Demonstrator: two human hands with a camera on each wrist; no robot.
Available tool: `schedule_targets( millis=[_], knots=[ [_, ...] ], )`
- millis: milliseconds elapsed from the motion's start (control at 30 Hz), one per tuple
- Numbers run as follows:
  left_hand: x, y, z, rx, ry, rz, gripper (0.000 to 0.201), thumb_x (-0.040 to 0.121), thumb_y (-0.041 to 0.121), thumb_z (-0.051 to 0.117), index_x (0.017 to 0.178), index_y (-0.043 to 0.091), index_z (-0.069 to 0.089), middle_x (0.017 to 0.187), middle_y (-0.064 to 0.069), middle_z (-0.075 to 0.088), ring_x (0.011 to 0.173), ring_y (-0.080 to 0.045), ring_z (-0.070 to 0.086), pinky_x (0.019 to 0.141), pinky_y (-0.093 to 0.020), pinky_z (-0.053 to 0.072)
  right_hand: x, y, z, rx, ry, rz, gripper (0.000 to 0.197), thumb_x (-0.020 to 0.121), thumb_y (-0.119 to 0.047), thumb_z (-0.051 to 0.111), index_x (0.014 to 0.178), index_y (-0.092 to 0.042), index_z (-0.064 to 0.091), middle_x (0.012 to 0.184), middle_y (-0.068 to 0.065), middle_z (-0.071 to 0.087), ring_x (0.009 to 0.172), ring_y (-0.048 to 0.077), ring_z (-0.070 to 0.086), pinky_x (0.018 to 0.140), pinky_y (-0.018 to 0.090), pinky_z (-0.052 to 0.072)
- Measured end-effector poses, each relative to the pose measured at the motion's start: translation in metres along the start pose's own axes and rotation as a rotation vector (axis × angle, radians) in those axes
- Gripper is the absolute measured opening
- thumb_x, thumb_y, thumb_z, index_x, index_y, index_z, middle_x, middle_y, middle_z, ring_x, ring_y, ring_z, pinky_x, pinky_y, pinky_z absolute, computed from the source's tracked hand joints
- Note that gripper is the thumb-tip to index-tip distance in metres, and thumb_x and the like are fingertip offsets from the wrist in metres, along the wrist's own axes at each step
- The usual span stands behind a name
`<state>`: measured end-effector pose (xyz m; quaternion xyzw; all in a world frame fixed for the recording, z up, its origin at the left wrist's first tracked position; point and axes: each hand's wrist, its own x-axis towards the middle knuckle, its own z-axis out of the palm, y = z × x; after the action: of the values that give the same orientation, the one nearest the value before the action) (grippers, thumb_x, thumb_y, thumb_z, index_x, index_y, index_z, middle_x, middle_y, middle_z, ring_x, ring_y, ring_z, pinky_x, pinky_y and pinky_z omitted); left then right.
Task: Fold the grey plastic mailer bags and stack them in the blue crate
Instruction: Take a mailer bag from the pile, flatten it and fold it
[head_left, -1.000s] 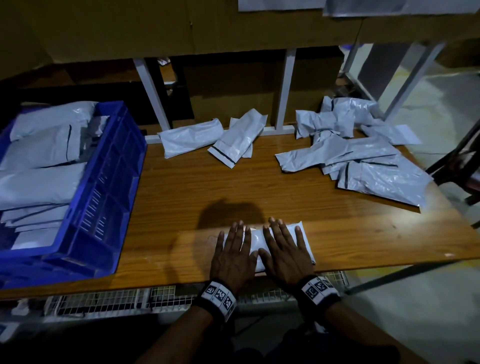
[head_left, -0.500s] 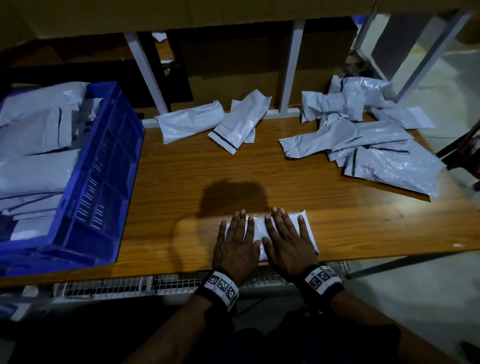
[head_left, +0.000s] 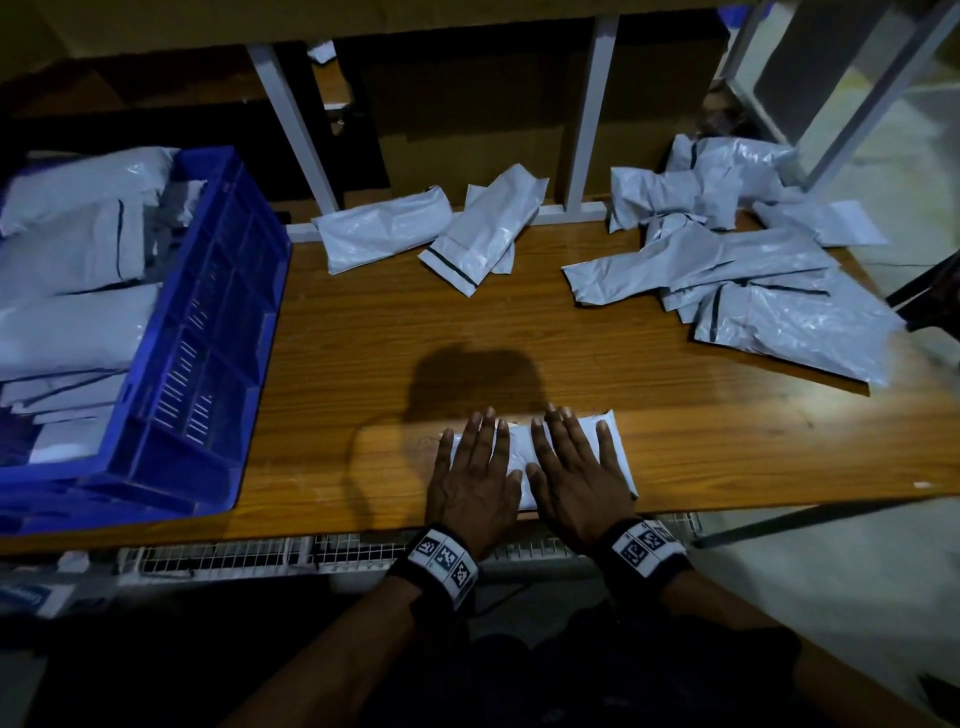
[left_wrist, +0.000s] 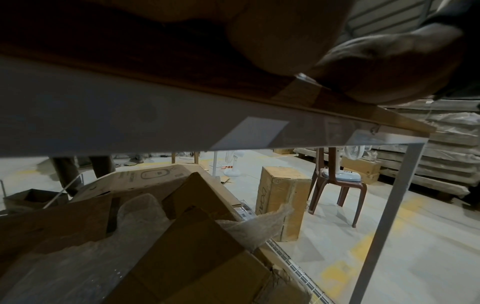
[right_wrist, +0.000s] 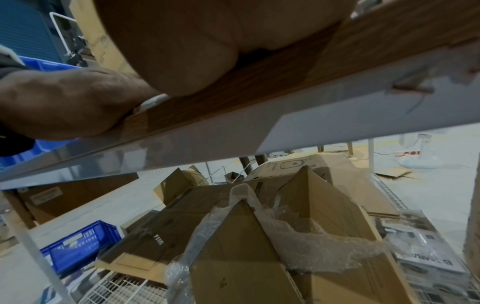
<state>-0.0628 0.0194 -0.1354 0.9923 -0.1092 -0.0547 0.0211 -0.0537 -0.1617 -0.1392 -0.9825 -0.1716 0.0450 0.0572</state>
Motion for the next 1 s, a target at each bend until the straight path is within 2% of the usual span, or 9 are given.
schedule_targets(
  millis=[133, 333, 533, 667, 767, 867, 900, 933, 1000],
  knots=[
    [0.0, 0.001, 0.0, 0.0, -0.001, -0.003, 0.071, 0.101, 0.048, 0.013, 0.163, 0.013, 0.014, 0.171, -0.009, 0.001, 0.158, -0.022, -0.003, 0.126, -0.053, -0.001, 0.0, 0.001, -0.001, 0.021, 0.004, 0.003, 0.064, 0.108, -0.052, 0.008, 0.164, -0.021, 0.015, 0.172, 0.006, -0.001, 0.158, 0.021, -0.008, 0.125, 0.056, 0.0],
    [0.0, 0.001, 0.004, -0.015, 0.035, -0.005, 0.07, 0.101, 0.047, 0.019, 0.162, 0.013, 0.022, 0.17, -0.011, 0.008, 0.158, -0.024, 0.006, 0.125, -0.056, 0.008, -0.002, 0.0, -0.003, 0.03, -0.012, 0.001, 0.066, 0.107, -0.052, 0.003, 0.165, -0.02, 0.009, 0.171, 0.006, -0.007, 0.158, 0.021, -0.01, 0.125, 0.057, 0.001],
    [-0.003, 0.001, 0.0, -0.027, 0.062, -0.012, 0.067, 0.103, 0.054, 0.019, 0.162, 0.021, 0.021, 0.171, -0.006, 0.008, 0.158, -0.024, 0.003, 0.124, -0.059, 0.002, -0.001, -0.003, -0.002, 0.036, -0.033, 0.038, 0.064, 0.106, -0.053, 0.005, 0.164, -0.026, 0.007, 0.171, 0.005, -0.01, 0.158, 0.021, -0.012, 0.125, 0.059, 0.001],
    [-0.002, 0.004, -0.001, -0.018, 0.004, -0.041, 0.069, 0.103, 0.055, 0.014, 0.163, 0.022, 0.013, 0.172, -0.004, -0.003, 0.158, -0.023, -0.008, 0.123, -0.062, -0.002, 0.0, -0.004, -0.003, 0.024, -0.072, 0.051, 0.065, 0.106, -0.053, 0.004, 0.163, -0.023, 0.005, 0.171, 0.007, -0.012, 0.158, 0.023, -0.013, 0.125, 0.059, -0.001],
    [-0.001, 0.002, -0.001, -0.034, -0.04, -0.049, 0.071, 0.101, 0.057, 0.011, 0.164, 0.024, 0.01, 0.171, -0.003, -0.01, 0.157, -0.022, -0.014, 0.122, -0.062, -0.006, 0.001, -0.004, -0.006, 0.036, -0.092, 0.051, 0.07, 0.103, -0.057, -0.007, 0.164, -0.023, 0.003, 0.169, 0.007, -0.017, 0.156, 0.023, -0.018, 0.124, 0.058, -0.005],
    [-0.001, 0.001, -0.012, -0.045, -0.104, -0.047, 0.077, 0.097, 0.063, -0.006, 0.164, 0.026, 0.003, 0.169, 0.001, -0.02, 0.154, -0.02, -0.025, 0.121, -0.06, -0.013, 0.003, -0.001, -0.018, 0.066, -0.177, 0.026, 0.079, 0.095, -0.063, -0.015, 0.164, -0.025, -0.005, 0.166, 0.004, -0.028, 0.154, 0.021, -0.026, 0.124, 0.054, -0.013],
    [-0.001, 0.0, -0.017, -0.053, -0.138, -0.047, 0.078, 0.097, 0.065, -0.006, 0.164, 0.027, 0.0, 0.169, 0.002, -0.02, 0.153, -0.02, -0.026, 0.121, -0.06, -0.014, 0.003, 0.001, -0.026, 0.108, -0.218, 0.016, 0.082, 0.094, -0.068, -0.011, 0.164, -0.025, -0.004, 0.167, 0.003, -0.025, 0.154, 0.02, -0.025, 0.124, 0.054, -0.013],
    [-0.001, -0.002, -0.021, -0.062, -0.157, -0.048, 0.075, 0.099, 0.065, 0.002, 0.164, 0.027, 0.0, 0.17, 0.002, -0.016, 0.154, -0.02, -0.025, 0.121, -0.06, -0.014, 0.004, 0.005, -0.035, 0.158, -0.246, 0.013, 0.086, 0.094, -0.073, -0.004, 0.164, -0.024, 0.001, 0.17, 0.003, -0.016, 0.156, 0.021, -0.02, 0.124, 0.056, -0.009],
    [0.002, -0.01, -0.035, -0.114, -0.156, -0.058, 0.075, 0.101, 0.065, 0.026, 0.163, 0.028, 0.011, 0.172, 0.002, 0.003, 0.157, -0.021, -0.012, 0.122, -0.061, -0.012, 0.007, 0.017, -0.05, 0.174, -0.25, -0.003, 0.081, 0.096, -0.071, 0.017, 0.163, -0.026, 0.015, 0.172, 0.002, 0.01, 0.158, 0.022, -0.007, 0.122, 0.061, 0.002]
  ],
)
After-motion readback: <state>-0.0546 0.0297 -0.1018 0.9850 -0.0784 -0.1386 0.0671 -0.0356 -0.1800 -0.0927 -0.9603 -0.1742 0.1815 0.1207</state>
